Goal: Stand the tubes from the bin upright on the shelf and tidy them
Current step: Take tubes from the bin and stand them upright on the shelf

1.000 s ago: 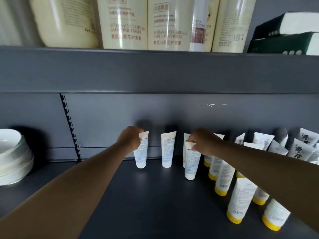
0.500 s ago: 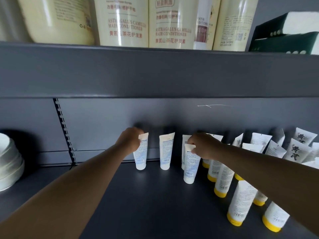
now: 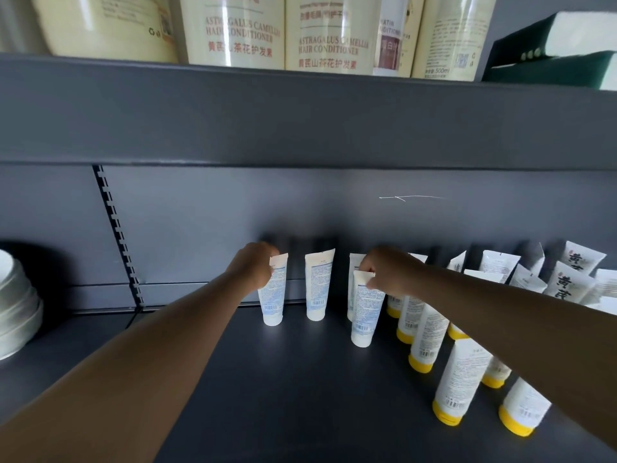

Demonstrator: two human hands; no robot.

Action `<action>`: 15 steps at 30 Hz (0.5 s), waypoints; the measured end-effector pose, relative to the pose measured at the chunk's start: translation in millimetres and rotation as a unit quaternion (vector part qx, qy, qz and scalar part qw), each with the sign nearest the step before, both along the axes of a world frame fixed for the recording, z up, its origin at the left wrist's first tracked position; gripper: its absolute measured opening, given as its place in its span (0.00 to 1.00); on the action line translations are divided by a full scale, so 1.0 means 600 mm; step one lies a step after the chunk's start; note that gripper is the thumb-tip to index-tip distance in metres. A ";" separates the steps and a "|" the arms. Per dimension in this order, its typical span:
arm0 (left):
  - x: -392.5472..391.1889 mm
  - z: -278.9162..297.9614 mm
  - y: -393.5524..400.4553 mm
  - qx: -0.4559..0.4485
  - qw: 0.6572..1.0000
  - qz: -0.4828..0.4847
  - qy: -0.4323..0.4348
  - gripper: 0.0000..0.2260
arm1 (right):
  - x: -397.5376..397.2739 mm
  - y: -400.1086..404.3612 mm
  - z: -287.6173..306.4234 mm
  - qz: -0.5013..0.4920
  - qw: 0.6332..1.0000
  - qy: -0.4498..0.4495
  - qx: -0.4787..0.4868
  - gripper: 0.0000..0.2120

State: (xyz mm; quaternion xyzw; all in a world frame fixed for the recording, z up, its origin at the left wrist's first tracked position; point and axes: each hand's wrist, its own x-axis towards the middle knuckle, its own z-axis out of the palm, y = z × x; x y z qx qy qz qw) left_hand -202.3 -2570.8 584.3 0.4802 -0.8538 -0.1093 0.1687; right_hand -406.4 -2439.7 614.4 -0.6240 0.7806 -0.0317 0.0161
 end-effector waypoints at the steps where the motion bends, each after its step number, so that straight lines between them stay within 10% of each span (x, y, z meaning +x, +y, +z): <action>1: -0.001 0.001 0.000 0.001 1.000 -0.001 -0.002 0.11 | 0.000 0.000 0.002 0.001 1.000 0.001 0.003 0.11; 15: 0.002 0.019 -0.001 0.003 1.000 -0.002 0.027 0.11 | 0.002 0.004 0.032 0.012 1.000 -0.002 0.002 0.11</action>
